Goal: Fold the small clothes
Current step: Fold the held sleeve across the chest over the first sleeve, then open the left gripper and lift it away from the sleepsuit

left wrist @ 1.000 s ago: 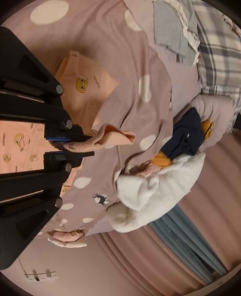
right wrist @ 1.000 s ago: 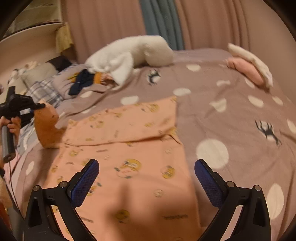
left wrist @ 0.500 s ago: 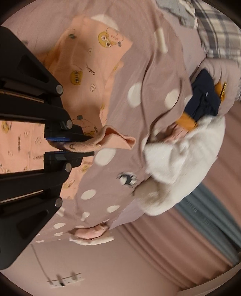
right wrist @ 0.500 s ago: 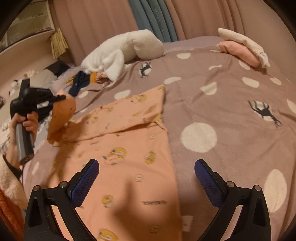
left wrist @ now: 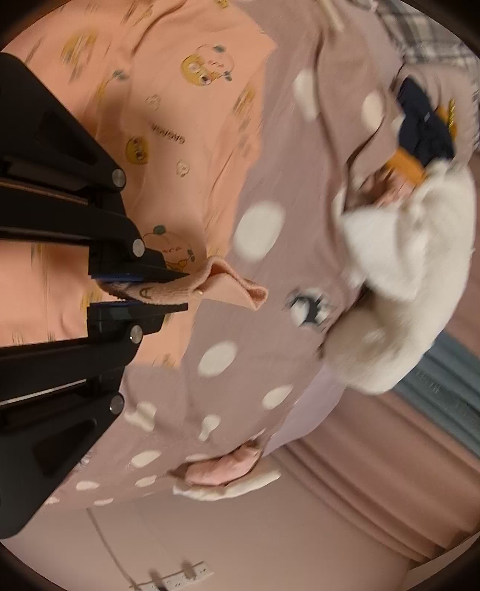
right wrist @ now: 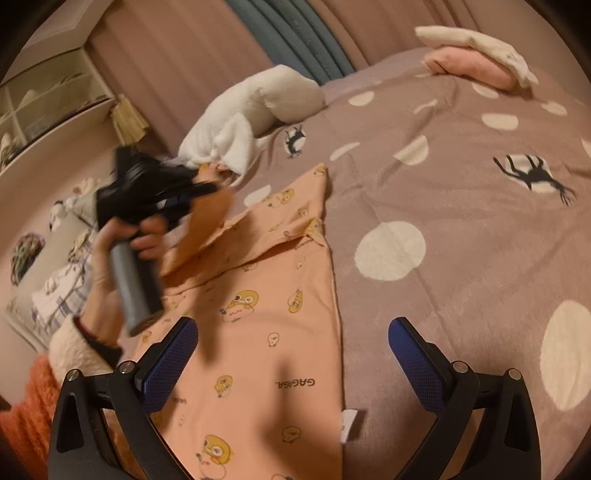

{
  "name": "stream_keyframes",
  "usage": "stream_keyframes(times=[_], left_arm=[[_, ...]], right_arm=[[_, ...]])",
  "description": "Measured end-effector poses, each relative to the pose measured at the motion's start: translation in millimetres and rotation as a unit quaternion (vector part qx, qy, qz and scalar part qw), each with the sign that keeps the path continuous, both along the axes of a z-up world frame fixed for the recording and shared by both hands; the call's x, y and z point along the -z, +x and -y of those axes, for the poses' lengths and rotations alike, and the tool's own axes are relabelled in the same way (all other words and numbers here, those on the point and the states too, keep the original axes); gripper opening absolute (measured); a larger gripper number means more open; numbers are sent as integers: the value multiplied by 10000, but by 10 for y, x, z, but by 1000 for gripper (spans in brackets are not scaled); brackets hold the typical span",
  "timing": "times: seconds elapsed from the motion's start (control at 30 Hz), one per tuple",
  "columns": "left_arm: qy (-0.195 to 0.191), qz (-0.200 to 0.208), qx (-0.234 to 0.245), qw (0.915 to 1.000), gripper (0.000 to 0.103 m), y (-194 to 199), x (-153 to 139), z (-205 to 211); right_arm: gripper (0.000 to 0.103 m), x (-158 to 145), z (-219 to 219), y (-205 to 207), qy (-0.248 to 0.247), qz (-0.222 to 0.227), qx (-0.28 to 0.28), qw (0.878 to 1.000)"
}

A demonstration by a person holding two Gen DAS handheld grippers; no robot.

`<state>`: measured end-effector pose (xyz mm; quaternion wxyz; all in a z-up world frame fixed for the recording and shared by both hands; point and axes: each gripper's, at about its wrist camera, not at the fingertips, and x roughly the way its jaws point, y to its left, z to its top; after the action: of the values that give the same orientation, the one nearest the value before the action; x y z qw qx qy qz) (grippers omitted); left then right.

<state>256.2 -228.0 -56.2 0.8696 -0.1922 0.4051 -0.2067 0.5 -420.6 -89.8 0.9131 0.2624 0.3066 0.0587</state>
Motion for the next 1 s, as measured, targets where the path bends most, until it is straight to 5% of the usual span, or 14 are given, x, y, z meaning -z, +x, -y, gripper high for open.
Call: stream_keyframes(times=[0.3, 0.33, 0.5, 0.63, 0.87, 1.0], left_arm=[[341, -424, 397, 9977, 10, -28, 444, 564], [375, -481, 434, 9972, 13, -26, 472, 577], [-189, -649, 785, 9946, 63, -93, 448, 603], [-119, -627, 1099, 9919, 70, -187, 354, 686], [1111, 45, 1556, 9815, 72, -528, 197, 785], [1839, 489, 1543, 9695, 87, -822, 89, 622]], right_arm=[[102, 69, 198, -59, 165, -32, 177, 9997], [102, 84, 223, -62, 235, -42, 196, 9995], [102, 97, 219, -47, 241, -102, 196, 9995], [102, 110, 190, -9, 182, -186, 172, 9995], [102, 145, 180, 29, 214, -289, 193, 9992], [102, 153, 148, 46, 78, -359, 166, 9992]])
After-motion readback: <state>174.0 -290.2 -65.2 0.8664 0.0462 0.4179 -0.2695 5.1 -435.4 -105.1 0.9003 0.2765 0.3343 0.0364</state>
